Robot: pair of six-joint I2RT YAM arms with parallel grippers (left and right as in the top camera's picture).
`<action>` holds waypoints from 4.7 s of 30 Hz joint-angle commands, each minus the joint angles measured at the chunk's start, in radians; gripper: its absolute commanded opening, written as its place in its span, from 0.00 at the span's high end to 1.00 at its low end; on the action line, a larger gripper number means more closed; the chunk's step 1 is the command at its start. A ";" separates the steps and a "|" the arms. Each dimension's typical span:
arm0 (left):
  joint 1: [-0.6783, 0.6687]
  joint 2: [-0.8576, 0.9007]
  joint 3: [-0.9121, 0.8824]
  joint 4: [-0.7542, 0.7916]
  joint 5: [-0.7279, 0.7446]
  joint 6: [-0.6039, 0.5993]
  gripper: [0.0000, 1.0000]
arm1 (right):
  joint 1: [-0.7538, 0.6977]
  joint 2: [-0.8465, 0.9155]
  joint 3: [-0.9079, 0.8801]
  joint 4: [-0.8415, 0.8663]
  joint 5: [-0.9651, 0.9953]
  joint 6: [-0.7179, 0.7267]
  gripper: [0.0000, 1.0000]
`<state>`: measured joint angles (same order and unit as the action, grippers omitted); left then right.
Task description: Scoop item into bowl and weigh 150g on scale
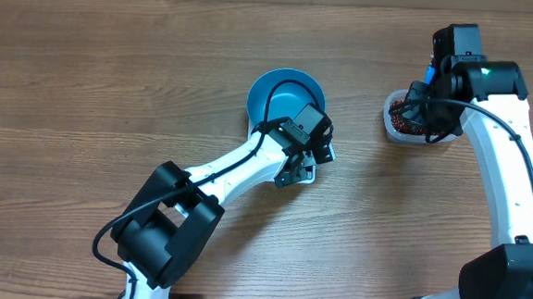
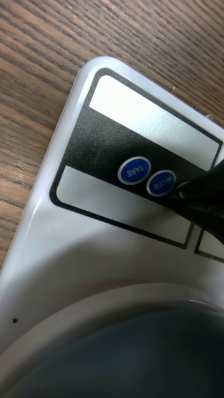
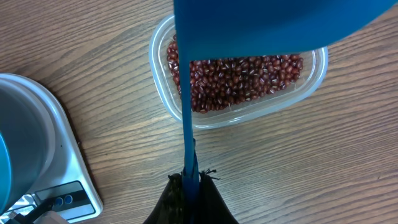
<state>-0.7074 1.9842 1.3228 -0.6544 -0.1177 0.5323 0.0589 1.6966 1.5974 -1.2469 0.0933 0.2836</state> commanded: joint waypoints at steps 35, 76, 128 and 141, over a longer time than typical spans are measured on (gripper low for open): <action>0.068 -0.354 0.251 -0.230 0.136 -0.109 0.96 | -0.004 0.003 0.007 0.008 0.011 0.000 0.96; 0.911 -0.233 0.251 -0.051 0.086 -0.680 0.91 | -0.004 0.004 0.007 0.114 0.071 0.016 0.96; 0.949 0.003 0.250 -0.022 0.040 -0.682 0.01 | -0.004 0.028 0.006 0.093 0.071 0.015 0.96; 0.949 0.003 0.250 -0.022 0.040 -0.682 0.00 | -0.004 0.028 0.006 0.088 0.074 -0.076 0.96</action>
<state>0.2440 1.9881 1.5639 -0.6796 -0.0650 -0.1547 0.0589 1.7267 1.5974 -1.1603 0.1501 0.2249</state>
